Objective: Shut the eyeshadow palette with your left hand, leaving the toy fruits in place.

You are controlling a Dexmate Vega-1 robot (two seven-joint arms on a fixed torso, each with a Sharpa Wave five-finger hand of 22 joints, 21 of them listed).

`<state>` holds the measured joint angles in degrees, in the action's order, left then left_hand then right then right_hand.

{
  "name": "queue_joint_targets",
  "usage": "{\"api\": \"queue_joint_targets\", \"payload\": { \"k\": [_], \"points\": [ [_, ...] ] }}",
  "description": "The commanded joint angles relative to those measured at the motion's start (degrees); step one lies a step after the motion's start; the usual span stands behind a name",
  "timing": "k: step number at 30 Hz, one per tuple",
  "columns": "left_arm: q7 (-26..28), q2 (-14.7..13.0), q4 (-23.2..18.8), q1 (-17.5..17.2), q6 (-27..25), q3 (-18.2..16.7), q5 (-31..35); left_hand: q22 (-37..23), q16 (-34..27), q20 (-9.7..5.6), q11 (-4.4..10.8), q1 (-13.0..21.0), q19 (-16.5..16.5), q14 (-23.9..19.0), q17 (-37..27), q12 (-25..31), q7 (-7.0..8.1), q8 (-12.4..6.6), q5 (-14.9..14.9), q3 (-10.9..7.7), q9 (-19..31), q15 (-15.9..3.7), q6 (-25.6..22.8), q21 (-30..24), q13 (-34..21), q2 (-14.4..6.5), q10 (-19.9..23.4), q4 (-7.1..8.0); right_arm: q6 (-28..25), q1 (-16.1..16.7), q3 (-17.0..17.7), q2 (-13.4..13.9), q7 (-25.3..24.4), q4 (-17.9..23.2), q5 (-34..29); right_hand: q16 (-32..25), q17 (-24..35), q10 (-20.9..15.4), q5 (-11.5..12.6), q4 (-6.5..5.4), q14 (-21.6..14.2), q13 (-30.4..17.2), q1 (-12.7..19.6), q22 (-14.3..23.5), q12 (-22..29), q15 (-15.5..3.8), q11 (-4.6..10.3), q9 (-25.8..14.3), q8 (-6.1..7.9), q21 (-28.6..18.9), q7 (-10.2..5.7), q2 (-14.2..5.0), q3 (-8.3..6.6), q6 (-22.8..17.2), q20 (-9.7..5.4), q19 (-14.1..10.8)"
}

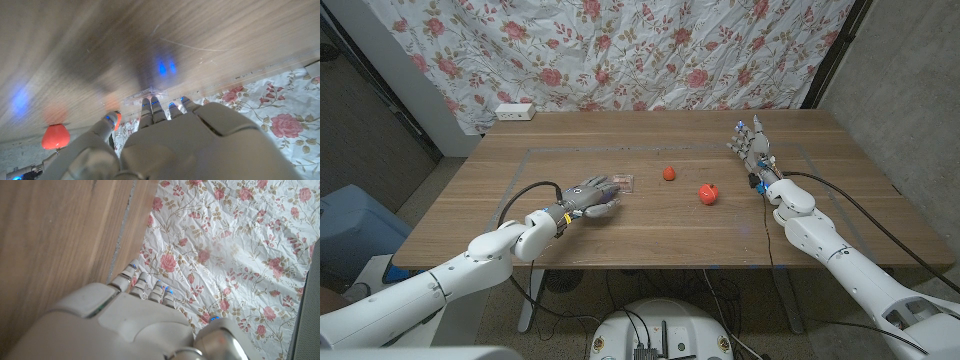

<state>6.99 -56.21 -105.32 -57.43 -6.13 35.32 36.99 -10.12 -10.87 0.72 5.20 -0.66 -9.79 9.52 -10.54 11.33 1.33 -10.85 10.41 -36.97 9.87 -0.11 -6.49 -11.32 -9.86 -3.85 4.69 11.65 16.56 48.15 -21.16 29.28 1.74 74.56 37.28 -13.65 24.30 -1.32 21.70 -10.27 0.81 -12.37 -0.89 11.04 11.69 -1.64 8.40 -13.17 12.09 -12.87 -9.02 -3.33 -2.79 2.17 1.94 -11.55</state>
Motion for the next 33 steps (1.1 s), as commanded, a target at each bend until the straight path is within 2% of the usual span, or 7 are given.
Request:
{"api": "queue_joint_targets", "payload": {
  "k": [1,7,10,18,24,33],
  "points": [
    [3.3,0.1,-1.5,-1.4,0.0,-2.6,-2.4,-0.2,-0.6,0.25,-0.58,-0.3,-10.6,0.4,-0.1,0.0,0.02,-0.03,0.2,-0.46,0.1,-0.08,-0.7,-0.3,0.0,-7.5,0.7,-0.12,0.0,0.0,0.0,0.0,0.0,0.0,0.0,-0.2,0.2,0.0,0.2,-0.37,0.2,-0.2,0.0,0.2,0.3,-6.93,0.57,-0.3,0.31,-0.4,-0.49,-5.63,0.08,0.1,0.13,-0.4],
    [5.2,-0.2,-2.3,-2.3,0.7,-3.9,-3.6,-0.1,-0.9,0.18,-0.27,-0.1,-9.3,-1.2,0.1,0.4,0.01,-0.38,0.2,-0.84,0.1,-0.21,-2.6,-0.7,0.0,-7.4,2.6,-0.35,0.0,0.0,0.0,0.0,0.0,0.0,0.0,-0.2,0.2,0.0,0.2,-0.37,0.2,-0.2,0.0,0.2,0.3,-6.94,0.49,-0.3,0.33,-0.4,-0.45,-5.63,0.08,0.0,0.13,-0.4],
    [6.8,0.6,-2.5,-3.6,0.7,-5.7,-6.8,-0.1,-1.0,0.18,-0.33,0.0,-8.7,-2.1,0.1,0.5,-0.21,-0.51,0.2,-1.03,0.1,-0.57,-3.5,-0.9,0.0,-7.3,3.2,-0.45,0.0,0.0,0.0,0.0,0.0,0.0,0.0,-0.2,0.2,0.0,0.2,-0.37,0.2,-0.2,0.0,0.2,0.3,-6.96,0.51,-0.3,0.33,-0.4,-0.45,-5.63,0.08,0.0,0.13,-0.4],
    [8.0,1.9,-2.3,-4.3,0.3,-7.9,-11.6,-0.1,-1.1,0.10,-0.61,0.2,-7.0,-3.7,0.3,0.4,-0.45,-0.34,0.3,-1.54,0.1,-0.61,-4.2,-1.3,0.0,-7.2,3.8,-0.74,0.0,0.0,0.0,0.0,0.0,0.0,0.0,-0.2,0.2,-0.1,0.2,-0.37,0.2,-0.2,0.0,0.2,0.3,-6.92,0.53,-0.3,0.33,-0.4,-0.39,-5.63,0.08,0.0,0.13,-0.4],
    [10.8,3.3,-0.2,-4.6,2.7,-9.3,-15.2,0.0,-1.1,0.26,-0.85,0.5,-5.5,-5.3,0.5,0.2,-0.53,-0.29,0.3,-2.02,0.0,-0.75,-5.1,-1.6,0.0,-6.9,4.2,-1.09,0.0,0.0,0.0,0.0,0.0,0.0,0.0,-0.2,0.2,0.0,0.2,-0.37,0.2,-0.2,0.0,0.2,0.3,-6.94,0.55,-0.3,0.33,-0.4,-0.43,-5.64,0.08,0.0,0.13,-0.4],
    [12.3,5.1,2.7,-3.7,5.3,-10.1,-19.2,0.1,-0.8,0.21,-1.06,0.8,-3.5,-6.6,0.7,-0.1,-0.55,-0.09,0.3,-2.76,0.0,-1.37,-5.8,-1.9,0.0,-6.7,4.0,-1.59,0.0,0.0,0.0,0.0,0.0,0.0,0.0,-0.2,0.2,-0.1,0.2,-0.37,0.2,-0.2,0.0,0.2,0.3,-6.95,0.57,-0.3,0.34,-0.4,-0.45,-5.63,0.08,0.0,0.13,-0.4]
  ]
}}
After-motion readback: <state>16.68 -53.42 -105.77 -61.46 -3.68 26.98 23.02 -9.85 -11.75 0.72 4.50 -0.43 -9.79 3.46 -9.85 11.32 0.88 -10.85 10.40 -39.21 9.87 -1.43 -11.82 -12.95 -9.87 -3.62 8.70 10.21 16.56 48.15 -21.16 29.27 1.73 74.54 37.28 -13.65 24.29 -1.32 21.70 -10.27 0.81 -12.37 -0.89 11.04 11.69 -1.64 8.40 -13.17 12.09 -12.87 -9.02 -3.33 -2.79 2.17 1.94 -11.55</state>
